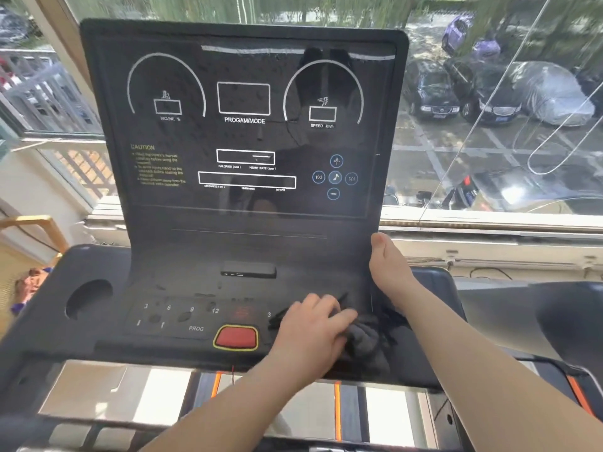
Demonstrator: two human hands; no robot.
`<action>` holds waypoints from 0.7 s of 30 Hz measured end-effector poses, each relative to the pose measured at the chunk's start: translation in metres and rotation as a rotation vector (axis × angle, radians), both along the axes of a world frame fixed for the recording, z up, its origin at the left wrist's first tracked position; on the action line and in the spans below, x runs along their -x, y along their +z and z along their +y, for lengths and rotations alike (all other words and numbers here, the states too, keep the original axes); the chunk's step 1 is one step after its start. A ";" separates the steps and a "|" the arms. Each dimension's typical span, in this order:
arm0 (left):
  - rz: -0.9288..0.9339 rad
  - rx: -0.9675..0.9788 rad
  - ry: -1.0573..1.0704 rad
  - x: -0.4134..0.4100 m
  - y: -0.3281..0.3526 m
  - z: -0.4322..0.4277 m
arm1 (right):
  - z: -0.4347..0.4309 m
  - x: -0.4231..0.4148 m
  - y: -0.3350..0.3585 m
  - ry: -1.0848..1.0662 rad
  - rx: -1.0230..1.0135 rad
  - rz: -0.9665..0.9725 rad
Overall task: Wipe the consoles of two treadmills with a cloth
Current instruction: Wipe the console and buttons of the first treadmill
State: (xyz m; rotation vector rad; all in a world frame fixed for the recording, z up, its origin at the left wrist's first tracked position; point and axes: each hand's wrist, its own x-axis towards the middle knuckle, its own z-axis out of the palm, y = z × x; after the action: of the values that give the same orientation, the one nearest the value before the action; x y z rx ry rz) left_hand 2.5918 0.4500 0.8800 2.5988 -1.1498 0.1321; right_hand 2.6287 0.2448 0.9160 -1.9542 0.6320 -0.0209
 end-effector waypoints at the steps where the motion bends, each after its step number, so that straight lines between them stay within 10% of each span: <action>1: 0.012 0.000 0.117 -0.015 0.006 -0.002 | 0.002 0.000 0.001 -0.010 0.000 0.014; 5: 0.096 -0.052 0.314 -0.020 0.011 -0.008 | 0.006 0.002 0.006 -0.026 -0.044 0.023; 14: 0.055 -0.059 -0.058 0.014 0.005 0.008 | 0.012 0.001 0.000 -0.063 0.077 0.037; 21: 0.117 -0.108 0.369 -0.019 0.022 0.016 | 0.021 0.006 0.012 -0.105 -0.094 0.023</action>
State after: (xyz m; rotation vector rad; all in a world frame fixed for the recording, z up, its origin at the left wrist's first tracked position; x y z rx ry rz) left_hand 2.6106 0.4659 0.9025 2.8466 -0.6465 -0.0060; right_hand 2.6223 0.2657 0.9278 -1.8314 0.7374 -0.0331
